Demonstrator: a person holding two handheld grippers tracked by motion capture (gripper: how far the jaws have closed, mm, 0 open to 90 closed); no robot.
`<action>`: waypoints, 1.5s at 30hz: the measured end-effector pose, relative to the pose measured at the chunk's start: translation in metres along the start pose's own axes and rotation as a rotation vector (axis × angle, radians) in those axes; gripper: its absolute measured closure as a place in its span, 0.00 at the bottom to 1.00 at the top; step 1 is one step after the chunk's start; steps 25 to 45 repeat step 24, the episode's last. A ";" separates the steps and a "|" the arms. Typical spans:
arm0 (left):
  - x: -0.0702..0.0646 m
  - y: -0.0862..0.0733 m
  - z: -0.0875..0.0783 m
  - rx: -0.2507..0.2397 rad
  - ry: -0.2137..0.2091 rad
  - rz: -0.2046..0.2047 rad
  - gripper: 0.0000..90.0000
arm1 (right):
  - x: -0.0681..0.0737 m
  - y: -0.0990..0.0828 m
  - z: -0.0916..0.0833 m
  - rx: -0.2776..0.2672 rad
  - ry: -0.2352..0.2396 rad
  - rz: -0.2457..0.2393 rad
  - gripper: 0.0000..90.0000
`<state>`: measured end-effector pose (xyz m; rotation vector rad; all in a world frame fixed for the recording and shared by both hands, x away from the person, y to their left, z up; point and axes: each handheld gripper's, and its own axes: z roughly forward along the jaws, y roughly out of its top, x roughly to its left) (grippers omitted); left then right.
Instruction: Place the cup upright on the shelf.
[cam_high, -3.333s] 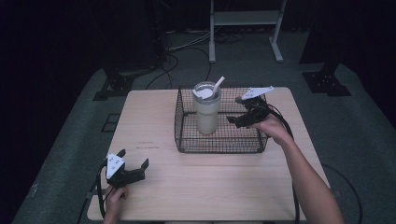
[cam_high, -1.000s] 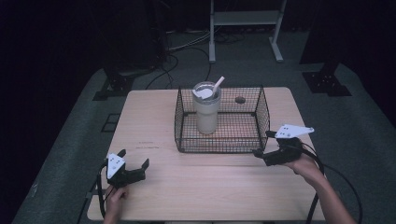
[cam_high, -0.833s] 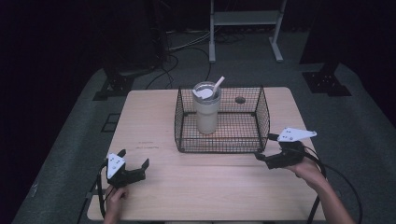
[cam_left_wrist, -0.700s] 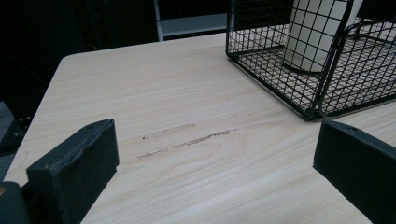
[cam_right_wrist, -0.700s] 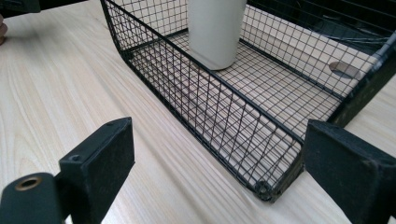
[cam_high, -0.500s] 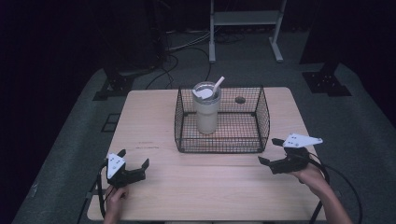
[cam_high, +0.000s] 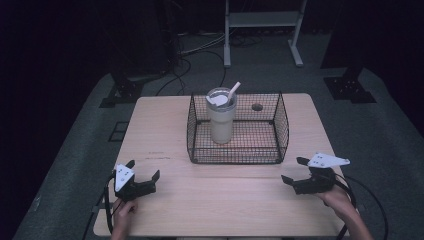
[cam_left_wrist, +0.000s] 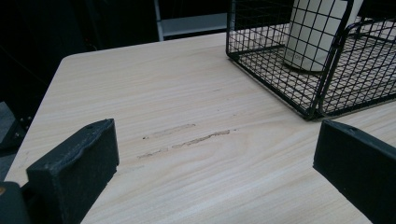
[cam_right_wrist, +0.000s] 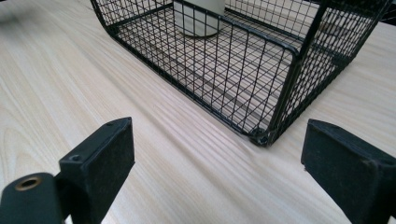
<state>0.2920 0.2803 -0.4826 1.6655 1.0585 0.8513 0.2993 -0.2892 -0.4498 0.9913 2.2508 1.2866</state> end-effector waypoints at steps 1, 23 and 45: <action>0.000 0.000 0.000 0.000 0.000 0.000 0.00 | 0.000 -0.002 0.000 0.001 -0.005 -0.003 0.10; 0.000 0.000 0.001 0.000 0.003 0.001 0.00 | 0.015 -0.036 -0.011 -0.104 -0.069 0.048 0.10; -0.001 0.000 0.001 0.001 0.003 0.001 0.00 | 0.018 -0.037 -0.012 -0.125 -0.092 0.045 0.10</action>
